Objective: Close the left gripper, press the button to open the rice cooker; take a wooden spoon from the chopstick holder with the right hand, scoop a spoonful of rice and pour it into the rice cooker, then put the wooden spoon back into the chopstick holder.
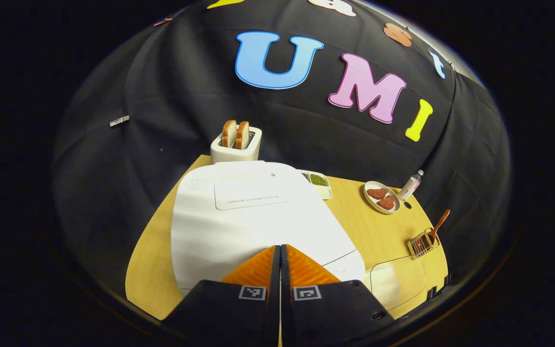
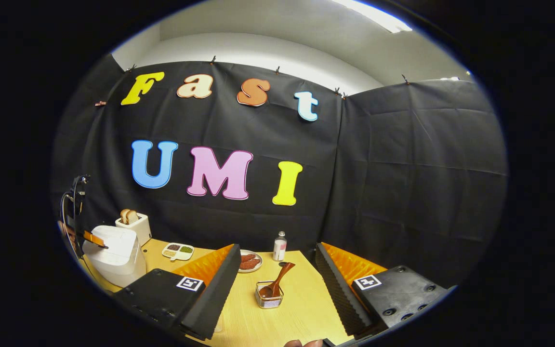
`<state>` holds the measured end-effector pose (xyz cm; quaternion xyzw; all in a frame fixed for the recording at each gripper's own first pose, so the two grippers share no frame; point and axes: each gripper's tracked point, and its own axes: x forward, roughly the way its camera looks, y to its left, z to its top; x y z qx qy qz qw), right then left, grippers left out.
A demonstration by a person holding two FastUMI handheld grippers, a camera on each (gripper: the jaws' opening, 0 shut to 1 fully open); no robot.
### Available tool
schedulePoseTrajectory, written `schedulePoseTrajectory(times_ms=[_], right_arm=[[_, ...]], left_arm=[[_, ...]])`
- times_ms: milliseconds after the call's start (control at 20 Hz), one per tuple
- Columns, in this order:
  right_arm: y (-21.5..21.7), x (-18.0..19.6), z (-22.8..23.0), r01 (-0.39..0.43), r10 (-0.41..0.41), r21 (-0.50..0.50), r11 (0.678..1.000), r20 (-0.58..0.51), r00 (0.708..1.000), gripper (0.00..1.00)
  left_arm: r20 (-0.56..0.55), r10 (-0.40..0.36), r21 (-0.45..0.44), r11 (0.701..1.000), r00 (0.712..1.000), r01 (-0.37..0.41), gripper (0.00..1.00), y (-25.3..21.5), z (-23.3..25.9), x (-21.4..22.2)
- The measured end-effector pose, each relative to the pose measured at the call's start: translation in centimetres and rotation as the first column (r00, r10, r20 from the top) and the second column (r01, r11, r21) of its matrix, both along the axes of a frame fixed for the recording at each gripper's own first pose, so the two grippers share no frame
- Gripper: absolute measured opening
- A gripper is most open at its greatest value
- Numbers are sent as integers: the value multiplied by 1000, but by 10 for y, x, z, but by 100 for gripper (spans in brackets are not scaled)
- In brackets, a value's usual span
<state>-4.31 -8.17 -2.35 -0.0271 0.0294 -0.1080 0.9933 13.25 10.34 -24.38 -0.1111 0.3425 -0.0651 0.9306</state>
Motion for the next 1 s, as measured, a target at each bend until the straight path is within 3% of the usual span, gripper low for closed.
schedulePoseTrajectory(times_ms=[300, 400, 650, 850, 1000], right_arm=[[7, 7, 5, -18, 18, 3, 1000, 18, 1000, 97], [9, 10, 6, -22, 22, 2, 1000, 21, 1000, 97], [11, 8, 9, -15, 15, 9, 1000, 33, 999, 97], [9, 4, 12, -10, 10, 2, 1000, 41, 999, 97], [8, 6, 8, -24, 24, 7, 1000, 26, 999, 98]], left_arm=[[-39, 0, -26, 1000, 999, -1, 7, -1, -5, -4], [-84, -8, 0, 1000, 996, 8, 7, -3, -11, -7], [-73, -37, 79, 996, 997, 43, 7, -2, -3, -4], [71, -14, 120, 993, 997, 5, 7, 4, 37, 7], [208, -3, 201, 979, 978, -40, 8, 14, 75, 19]])
